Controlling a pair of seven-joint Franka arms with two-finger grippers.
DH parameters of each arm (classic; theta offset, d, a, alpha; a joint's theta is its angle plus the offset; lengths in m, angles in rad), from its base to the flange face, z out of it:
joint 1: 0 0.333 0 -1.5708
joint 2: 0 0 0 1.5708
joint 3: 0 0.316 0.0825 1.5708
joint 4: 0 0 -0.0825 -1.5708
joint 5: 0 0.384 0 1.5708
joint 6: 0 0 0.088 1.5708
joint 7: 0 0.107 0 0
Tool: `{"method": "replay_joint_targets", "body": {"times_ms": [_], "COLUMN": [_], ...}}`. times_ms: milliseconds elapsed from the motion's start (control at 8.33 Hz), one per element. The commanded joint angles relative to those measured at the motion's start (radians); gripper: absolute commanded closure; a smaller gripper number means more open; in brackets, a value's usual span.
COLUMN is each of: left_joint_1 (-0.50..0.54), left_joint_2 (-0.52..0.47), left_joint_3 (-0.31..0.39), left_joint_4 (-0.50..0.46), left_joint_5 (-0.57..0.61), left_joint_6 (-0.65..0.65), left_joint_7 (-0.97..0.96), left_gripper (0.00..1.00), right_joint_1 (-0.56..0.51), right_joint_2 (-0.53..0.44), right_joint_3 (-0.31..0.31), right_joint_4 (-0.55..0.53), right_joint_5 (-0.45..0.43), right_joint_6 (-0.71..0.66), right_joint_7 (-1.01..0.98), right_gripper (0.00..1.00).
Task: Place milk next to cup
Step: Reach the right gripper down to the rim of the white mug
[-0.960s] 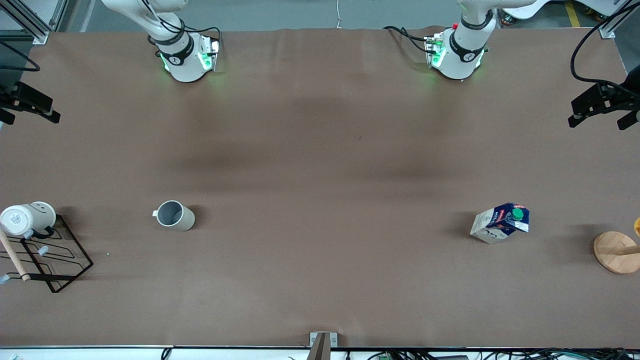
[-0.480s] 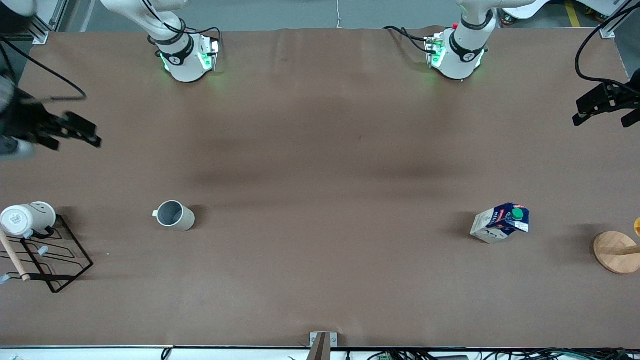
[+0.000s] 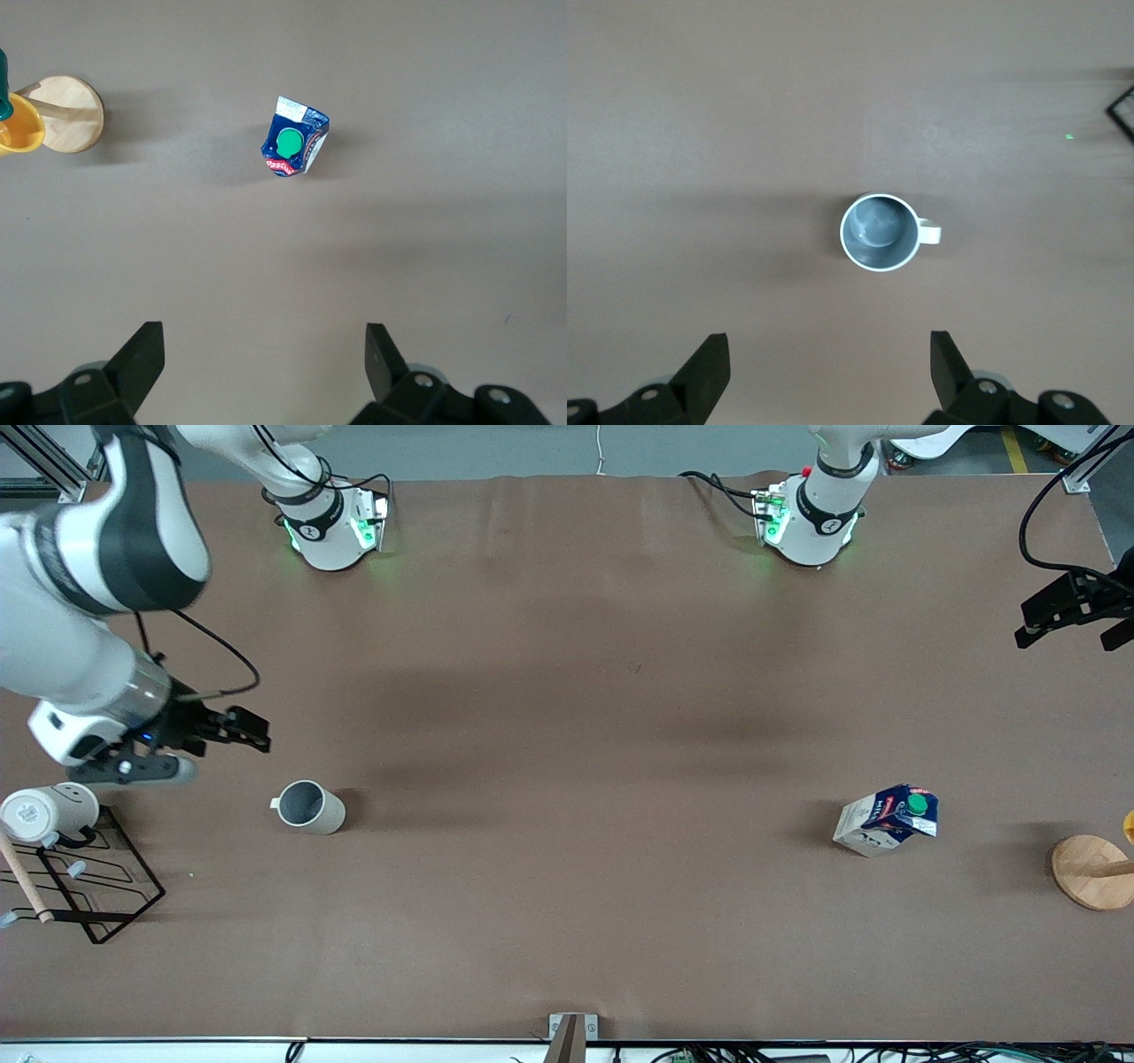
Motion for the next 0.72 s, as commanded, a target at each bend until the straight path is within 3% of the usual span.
{"method": "replay_joint_targets", "body": {"times_ms": [0, 360, 600], "left_joint_1": [0.006, 0.008, 0.008], "left_joint_2": [-0.001, 0.005, 0.003], "left_joint_3": [-0.001, -0.001, -0.001], "left_joint_4": [0.02, 0.017, 0.016], "left_joint_5": [0.006, 0.006, 0.008], "left_joint_6": [-0.023, -0.023, -0.023], "left_joint_7": [-0.007, -0.007, -0.006], "left_gripper": [0.0, 0.0, 0.0], "right_joint_1": [0.023, 0.046, 0.06], "right_joint_2": [0.063, 0.154, 0.21], "right_joint_3": [-0.005, -0.005, -0.005], "right_joint_4": [-0.091, -0.236, -0.241], "right_joint_5": [0.012, 0.012, 0.012], "right_joint_6": [0.167, 0.448, 0.487], "right_joint_7": [0.018, 0.018, 0.018], "right_gripper": [0.0, 0.0, 0.0]}}
